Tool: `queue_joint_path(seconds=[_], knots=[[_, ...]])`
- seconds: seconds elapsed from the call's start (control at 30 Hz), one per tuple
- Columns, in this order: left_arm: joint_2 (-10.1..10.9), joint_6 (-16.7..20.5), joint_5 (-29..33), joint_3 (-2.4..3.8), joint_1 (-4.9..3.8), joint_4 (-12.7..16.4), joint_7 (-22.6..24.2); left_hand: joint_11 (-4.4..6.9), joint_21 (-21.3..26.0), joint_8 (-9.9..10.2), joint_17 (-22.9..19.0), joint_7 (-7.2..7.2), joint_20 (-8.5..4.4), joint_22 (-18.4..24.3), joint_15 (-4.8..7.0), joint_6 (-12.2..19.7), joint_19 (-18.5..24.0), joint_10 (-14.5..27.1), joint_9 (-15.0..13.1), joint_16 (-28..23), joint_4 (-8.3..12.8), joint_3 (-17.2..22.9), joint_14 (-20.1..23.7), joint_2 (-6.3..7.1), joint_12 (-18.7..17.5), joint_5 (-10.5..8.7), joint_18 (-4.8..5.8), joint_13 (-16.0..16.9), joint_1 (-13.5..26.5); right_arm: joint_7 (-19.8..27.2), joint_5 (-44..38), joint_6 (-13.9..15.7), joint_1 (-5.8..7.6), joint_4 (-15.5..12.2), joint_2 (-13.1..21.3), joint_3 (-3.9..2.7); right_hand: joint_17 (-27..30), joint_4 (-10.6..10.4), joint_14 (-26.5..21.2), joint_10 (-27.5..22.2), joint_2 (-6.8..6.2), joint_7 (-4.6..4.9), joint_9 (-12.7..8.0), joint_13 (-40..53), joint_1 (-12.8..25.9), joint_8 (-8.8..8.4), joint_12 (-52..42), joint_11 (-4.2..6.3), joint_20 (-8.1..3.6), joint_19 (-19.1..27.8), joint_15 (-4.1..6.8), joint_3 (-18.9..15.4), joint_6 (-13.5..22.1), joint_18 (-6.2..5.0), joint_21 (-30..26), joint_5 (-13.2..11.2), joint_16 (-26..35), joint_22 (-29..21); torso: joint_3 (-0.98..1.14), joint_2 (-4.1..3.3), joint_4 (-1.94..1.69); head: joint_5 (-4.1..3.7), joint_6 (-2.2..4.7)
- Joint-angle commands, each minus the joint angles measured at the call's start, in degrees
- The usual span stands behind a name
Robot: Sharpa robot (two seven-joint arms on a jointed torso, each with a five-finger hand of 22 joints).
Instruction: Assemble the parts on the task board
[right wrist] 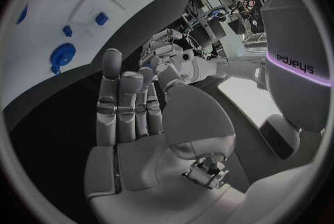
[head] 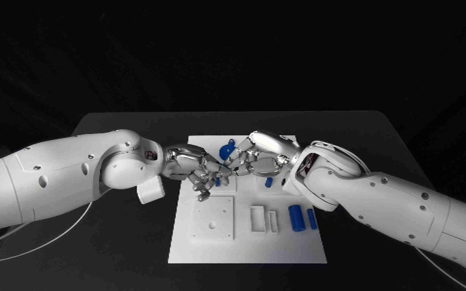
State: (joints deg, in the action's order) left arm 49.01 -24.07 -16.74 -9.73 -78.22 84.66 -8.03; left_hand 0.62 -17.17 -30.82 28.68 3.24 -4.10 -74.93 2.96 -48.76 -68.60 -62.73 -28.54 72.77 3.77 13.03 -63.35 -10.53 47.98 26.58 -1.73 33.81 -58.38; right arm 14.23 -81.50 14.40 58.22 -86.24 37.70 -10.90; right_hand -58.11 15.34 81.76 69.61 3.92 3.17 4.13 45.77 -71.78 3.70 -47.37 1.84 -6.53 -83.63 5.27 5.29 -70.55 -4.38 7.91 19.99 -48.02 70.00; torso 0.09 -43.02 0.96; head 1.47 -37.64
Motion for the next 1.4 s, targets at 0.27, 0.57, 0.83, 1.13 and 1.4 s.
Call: queue_joint_path(seconds=[0.27,0.57,0.83,1.13,1.4], knots=[[-0.16,-2.73,0.17,0.08,-0.08,0.16,1.66,-0.15,-1.48,-2.60,-0.03,0.22,0.01,-1.29,-0.01,1.14,0.99,0.61,-2.69,0.66,3.97,9.30,0.92,-3.12,0.35,4.78,-0.57,0.05,5.73,-0.20,0.22,-0.78,-0.07,-0.01,0.00,0.03,0.08,0.04,0.12,0.04,-0.22,0.09,-0.10,0.06,0.42,-0.08,0.38,0.27,0.17,-0.65,0.05,-0.42,0.49,0.55,-0.44,0.28,0.17,0.01,-0.02,-0.01,-0.01,-0.01,-0.06],[-0.22,-3.47,0.18,0.08,-0.08,0.10,1.67,-0.10,-2.05,-2.70,-0.06,0.16,0.01,-1.27,0.02,1.00,1.28,0.68,-2.92,0.76,5.02,9.49,1.00,-3.18,0.41,4.98,-0.63,0.05,6.18,-0.14,0.36,-0.56,-0.07,0.02,-0.01,0.03,0.23,0.07,0.09,-0.06,-0.25,0.35,-0.22,0.09,0.58,-0.12,0.41,0.13,0.24,-0.68,-0.03,-0.56,1.35,0.47,-0.63,0.36,0.39,-0.01,-0.02,0.00,-0.02,-0.05,0.01],[-0.29,-4.05,0.15,0.08,-0.08,0.11,1.41,-0.10,-2.48,-2.53,-0.12,0.19,0.00,-1.26,0.02,0.96,1.52,0.70,-2.94,0.80,5.78,9.59,1.05,-3.53,0.38,5.05,-0.67,-0.02,6.02,-0.11,0.47,-0.45,-0.07,0.01,-0.03,0.03,0.23,0.00,0.12,-0.11,0.43,0.42,-0.19,0.09,0.56,-0.09,0.45,0.11,0.29,-0.75,-0.05,-0.07,1.56,0.37,-0.74,0.35,0.38,0.01,-0.02,0.01,0.01,-0.05,0.04],[-0.36,-4.51,0.01,0.08,-0.08,0.14,1.18,-0.11,-2.71,-2.50,-0.14,0.24,0.00,-1.27,0.02,0.96,1.63,0.73,-2.99,0.82,6.37,9.82,1.09,-3.55,0.35,5.16,-0.72,-0.05,5.82,-0.02,0.56,-0.30,-0.07,0.04,-0.13,0.03,0.02,0.02,0.15,-0.07,1.52,0.63,-0.11,-0.08,1.16,-0.07,0.72,0.05,0.30,-0.77,-0.05,5.33,1.68,0.25,-0.86,-2.11,0.15,0.45,-0.03,0.00,0.00,-0.02,0.00],[-0.36,-4.69,-0.22,0.08,-0.08,0.16,0.97,-0.13,-2.80,-2.48,-0.15,0.27,0.00,-1.28,0.01,0.96,1.68,0.71,-3.00,0.82,6.53,9.91,1.12,-3.60,0.35,5.20,-0.74,-0.06,5.76,-0.09,0.59,-0.36,-0.07,0.06,-0.16,0.03,-0.05,-1.42,0.09,0.10,-0.72,0.74,-0.03,-0.07,3.19,-0.07,0.73,0.02,0.35,-0.65,-0.08,16.58,1.62,0.06,-0.89,-5.09,0.14,1.38,-0.03,0.01,-0.01,0.00,0.01]])
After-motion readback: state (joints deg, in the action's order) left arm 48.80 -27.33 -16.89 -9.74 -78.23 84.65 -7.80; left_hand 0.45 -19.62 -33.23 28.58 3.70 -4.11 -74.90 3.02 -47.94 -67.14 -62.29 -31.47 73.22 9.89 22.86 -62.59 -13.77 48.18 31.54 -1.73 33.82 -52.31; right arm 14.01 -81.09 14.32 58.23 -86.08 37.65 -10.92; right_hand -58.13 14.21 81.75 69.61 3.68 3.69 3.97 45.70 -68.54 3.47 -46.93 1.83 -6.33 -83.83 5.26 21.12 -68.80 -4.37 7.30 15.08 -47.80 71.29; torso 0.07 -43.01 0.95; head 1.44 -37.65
